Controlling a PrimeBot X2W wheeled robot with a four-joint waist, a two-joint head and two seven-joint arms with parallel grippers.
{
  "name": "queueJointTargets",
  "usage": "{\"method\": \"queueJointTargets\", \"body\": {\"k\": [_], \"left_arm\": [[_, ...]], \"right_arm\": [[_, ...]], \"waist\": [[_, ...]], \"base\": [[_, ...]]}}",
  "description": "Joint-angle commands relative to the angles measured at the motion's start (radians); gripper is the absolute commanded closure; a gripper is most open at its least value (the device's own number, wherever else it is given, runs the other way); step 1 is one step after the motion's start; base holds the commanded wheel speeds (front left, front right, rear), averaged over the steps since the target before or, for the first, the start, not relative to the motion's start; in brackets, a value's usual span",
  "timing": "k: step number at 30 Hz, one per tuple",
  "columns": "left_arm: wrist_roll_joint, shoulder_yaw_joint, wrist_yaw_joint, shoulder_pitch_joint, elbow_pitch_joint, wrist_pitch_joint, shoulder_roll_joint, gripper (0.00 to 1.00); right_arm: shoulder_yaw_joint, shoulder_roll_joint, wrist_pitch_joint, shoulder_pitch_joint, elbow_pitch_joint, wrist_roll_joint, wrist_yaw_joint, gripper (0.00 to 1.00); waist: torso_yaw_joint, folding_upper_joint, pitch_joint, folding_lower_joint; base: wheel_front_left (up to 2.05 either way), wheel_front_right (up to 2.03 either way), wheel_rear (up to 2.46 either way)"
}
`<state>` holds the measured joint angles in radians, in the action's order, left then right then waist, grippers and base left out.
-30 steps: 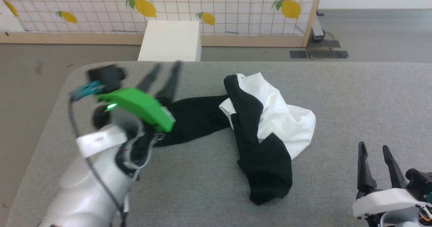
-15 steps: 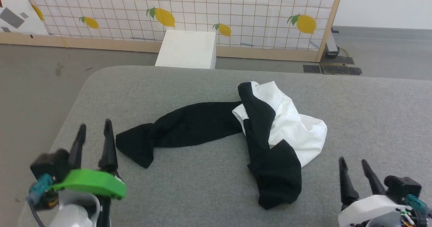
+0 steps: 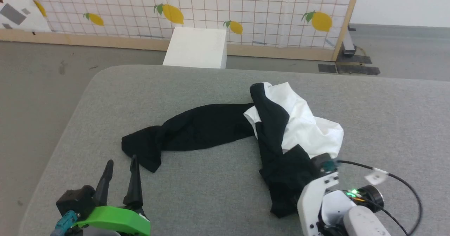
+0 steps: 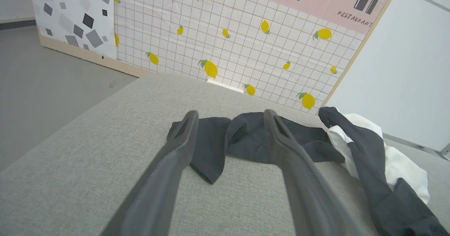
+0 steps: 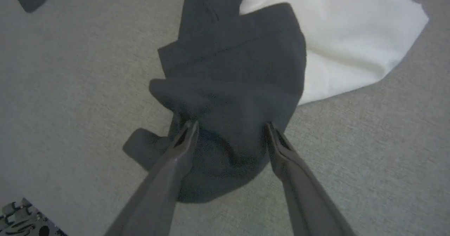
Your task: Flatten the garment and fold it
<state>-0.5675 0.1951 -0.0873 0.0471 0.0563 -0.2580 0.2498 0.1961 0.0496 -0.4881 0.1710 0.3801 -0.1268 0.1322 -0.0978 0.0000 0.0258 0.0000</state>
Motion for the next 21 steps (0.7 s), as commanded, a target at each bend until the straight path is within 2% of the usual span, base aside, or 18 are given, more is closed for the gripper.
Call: {"method": "queueJointTargets", "body": {"k": [1,5,8,10,11,17,21], "left_arm": [[0.019,-0.003,0.010,0.006,0.003,-0.004,-0.007,0.00],[0.034,0.002,0.029,-0.006,0.014,-0.004,-0.020,0.00],[0.043,-0.015,0.031,-0.007,0.018,-0.004,-0.029,0.00],[0.048,-0.023,0.034,-0.006,0.018,-0.004,-0.035,0.00],[0.051,-0.028,0.035,-0.005,0.017,-0.004,-0.038,0.00],[0.065,-0.056,0.048,-0.005,0.016,-0.004,-0.058,0.00],[0.078,-0.062,0.065,-0.007,0.021,-0.004,-0.072,0.00]], "right_arm": [[0.019,0.001,-0.046,0.022,0.019,0.021,-0.002,0.00],[0.049,0.001,-0.100,0.057,0.065,0.068,-0.002,0.00],[0.058,0.001,-0.112,0.061,0.105,0.059,-0.002,0.00],[0.056,0.001,-0.102,0.066,0.114,0.042,-0.002,0.46],[0.056,0.001,-0.094,0.069,0.115,0.035,-0.002,1.00],[0.009,0.001,-0.023,0.098,0.054,-0.033,-0.002,1.00],[-0.138,0.013,0.013,0.093,-0.065,-0.062,-0.002,1.00]], "waist": [[-0.018,0.0000,-0.013,0.0000],[-0.037,0.0000,-0.027,0.0000],[-0.043,0.0000,-0.030,0.0000],[-0.043,0.0000,-0.032,0.0000],[-0.041,0.0000,-0.034,0.0000],[-0.025,0.0000,-0.037,0.0000],[-0.016,0.0000,-0.037,0.0000]], "base": [[0.00,0.00,0.00],[0.00,0.00,0.00],[0.00,0.00,0.00],[0.00,0.00,0.00],[0.00,0.00,0.00],[0.00,0.00,0.00],[0.00,0.00,0.00]]}}
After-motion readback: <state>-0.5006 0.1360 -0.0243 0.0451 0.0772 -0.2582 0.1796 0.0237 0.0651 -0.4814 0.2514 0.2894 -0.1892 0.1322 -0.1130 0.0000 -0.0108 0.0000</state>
